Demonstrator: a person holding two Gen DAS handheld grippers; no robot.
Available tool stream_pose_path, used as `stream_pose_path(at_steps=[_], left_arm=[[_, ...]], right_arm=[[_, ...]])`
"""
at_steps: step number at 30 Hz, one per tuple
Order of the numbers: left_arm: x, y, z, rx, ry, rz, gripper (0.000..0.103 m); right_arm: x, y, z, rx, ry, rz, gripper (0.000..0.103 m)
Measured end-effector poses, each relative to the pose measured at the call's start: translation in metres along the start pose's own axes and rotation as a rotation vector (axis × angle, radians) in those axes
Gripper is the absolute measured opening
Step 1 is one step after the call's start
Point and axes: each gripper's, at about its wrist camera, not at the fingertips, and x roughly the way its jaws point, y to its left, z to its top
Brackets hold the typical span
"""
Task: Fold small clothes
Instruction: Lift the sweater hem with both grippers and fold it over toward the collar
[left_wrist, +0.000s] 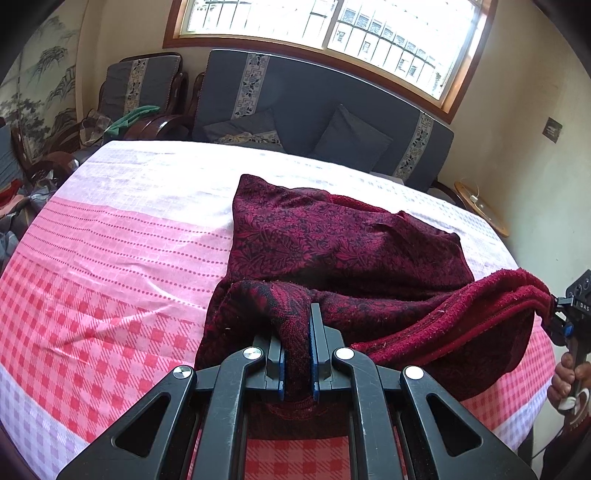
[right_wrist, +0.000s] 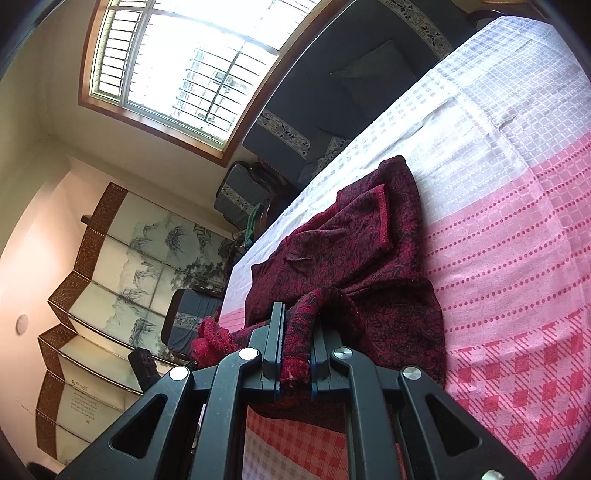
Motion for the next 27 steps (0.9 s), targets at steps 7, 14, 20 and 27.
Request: stream_pose_path(at_steps=[7, 14, 20, 27], left_arm=[[0.012, 0.001, 0.010, 0.001, 0.003, 0.013, 0.010], [0.025, 0.005, 0.024, -0.017, 0.001, 0.022, 0.010], [0.035, 0.007, 0.038, -0.018, -0.007, 0.037, 0.010], [0.048, 0.009, 0.054, -0.024, -0.008, 0.051, 0.010]], right_arm=[[0.014, -0.007, 0.013, 0.018, 0.006, -0.017, 0.010], [0.026, -0.009, 0.029, 0.026, 0.005, -0.022, 0.010], [0.036, -0.011, 0.044, 0.034, 0.001, -0.030, 0.010], [0.046, -0.024, 0.058, 0.066, -0.008, -0.028, 0.010]])
